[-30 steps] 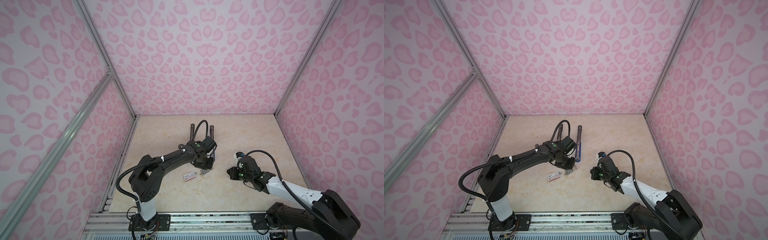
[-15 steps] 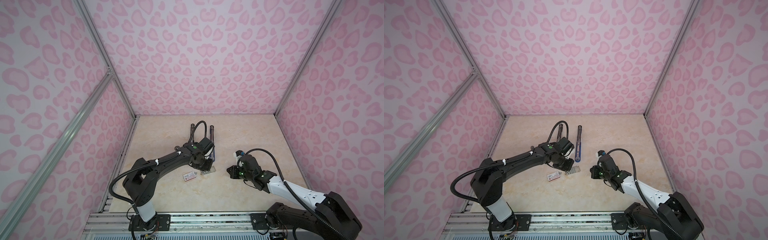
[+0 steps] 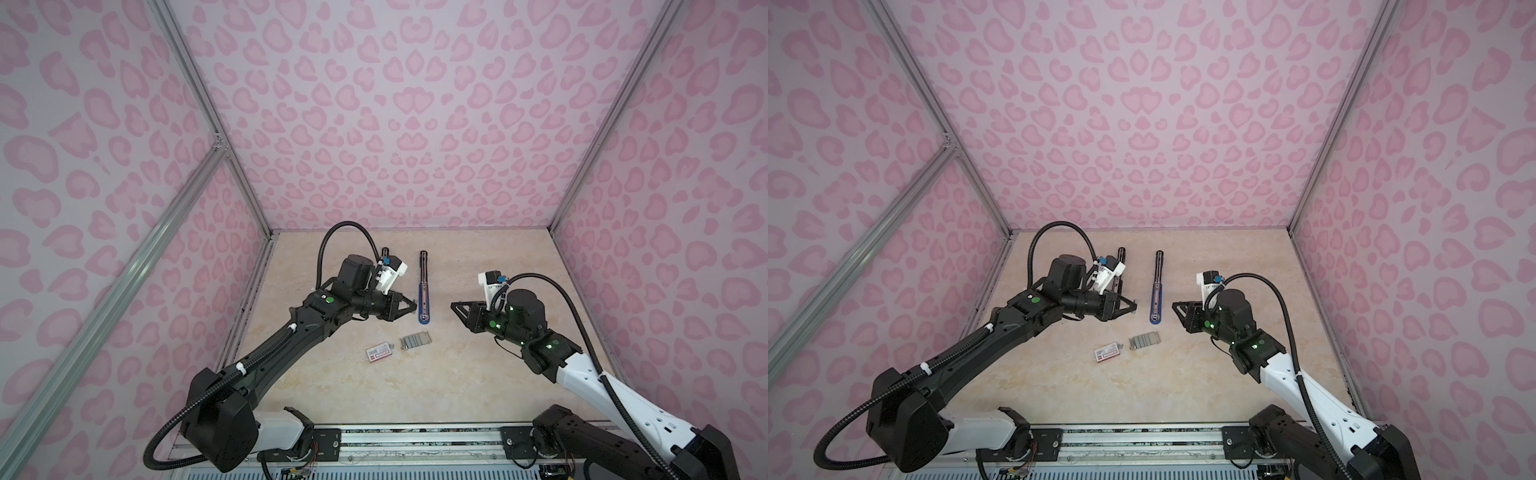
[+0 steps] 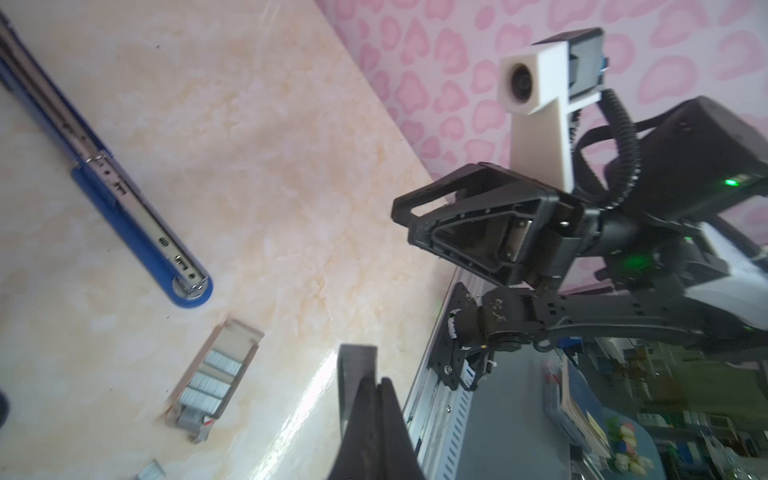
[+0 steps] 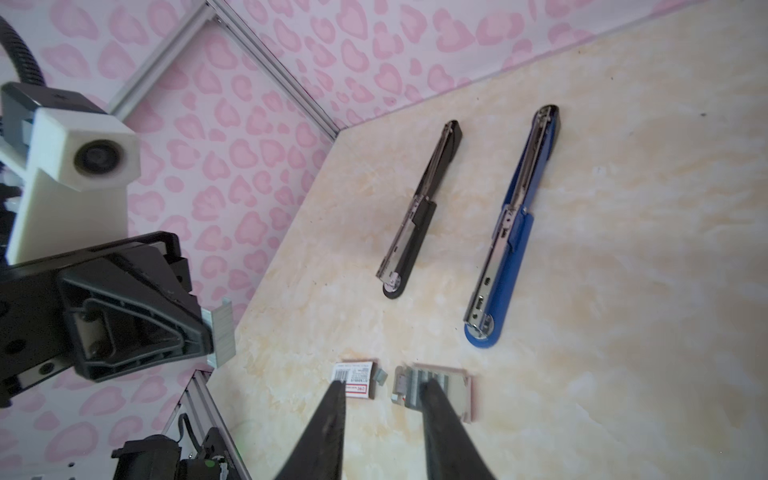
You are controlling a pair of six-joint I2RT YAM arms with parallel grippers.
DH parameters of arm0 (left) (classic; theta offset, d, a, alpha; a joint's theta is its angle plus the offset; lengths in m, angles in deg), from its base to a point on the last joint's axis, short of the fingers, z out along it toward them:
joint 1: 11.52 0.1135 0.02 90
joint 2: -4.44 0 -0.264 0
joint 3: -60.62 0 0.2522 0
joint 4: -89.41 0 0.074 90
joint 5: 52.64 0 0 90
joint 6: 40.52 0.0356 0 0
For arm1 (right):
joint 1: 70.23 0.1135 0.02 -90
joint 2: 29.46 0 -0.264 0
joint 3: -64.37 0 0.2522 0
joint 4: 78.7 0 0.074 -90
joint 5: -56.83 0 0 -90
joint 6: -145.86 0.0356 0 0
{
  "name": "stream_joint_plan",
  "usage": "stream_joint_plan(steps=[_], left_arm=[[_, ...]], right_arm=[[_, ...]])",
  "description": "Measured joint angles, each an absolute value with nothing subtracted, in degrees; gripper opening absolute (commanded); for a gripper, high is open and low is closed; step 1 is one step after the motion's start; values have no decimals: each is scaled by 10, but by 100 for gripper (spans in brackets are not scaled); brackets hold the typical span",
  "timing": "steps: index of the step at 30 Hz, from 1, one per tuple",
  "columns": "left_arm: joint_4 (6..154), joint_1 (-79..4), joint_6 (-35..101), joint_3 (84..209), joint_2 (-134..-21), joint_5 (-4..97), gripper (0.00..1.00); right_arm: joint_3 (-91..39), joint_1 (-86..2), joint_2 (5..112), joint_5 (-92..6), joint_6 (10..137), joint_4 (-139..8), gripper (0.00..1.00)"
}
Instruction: Load the staples into the stapler
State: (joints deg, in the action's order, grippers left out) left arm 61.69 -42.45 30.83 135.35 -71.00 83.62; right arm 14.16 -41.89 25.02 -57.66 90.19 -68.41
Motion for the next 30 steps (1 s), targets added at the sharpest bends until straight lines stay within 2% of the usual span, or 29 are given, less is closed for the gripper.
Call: stream_joint_plan(steps=[5,10,17,30], left_arm=[[670,-415,316,1353,-706,914,3],[723,-415,306,1342,-705,961,3],[789,-425,268,1306,-673,991,4],[832,-449,244,1306,-670,1005,3]], right_arm=[[131,-432,233,-617,903,-730,50],[119,-437,246,-668,928,-785,45],[119,-434,268,-753,983,-891,49],[112,-389,272,-791,983,-929,46]])
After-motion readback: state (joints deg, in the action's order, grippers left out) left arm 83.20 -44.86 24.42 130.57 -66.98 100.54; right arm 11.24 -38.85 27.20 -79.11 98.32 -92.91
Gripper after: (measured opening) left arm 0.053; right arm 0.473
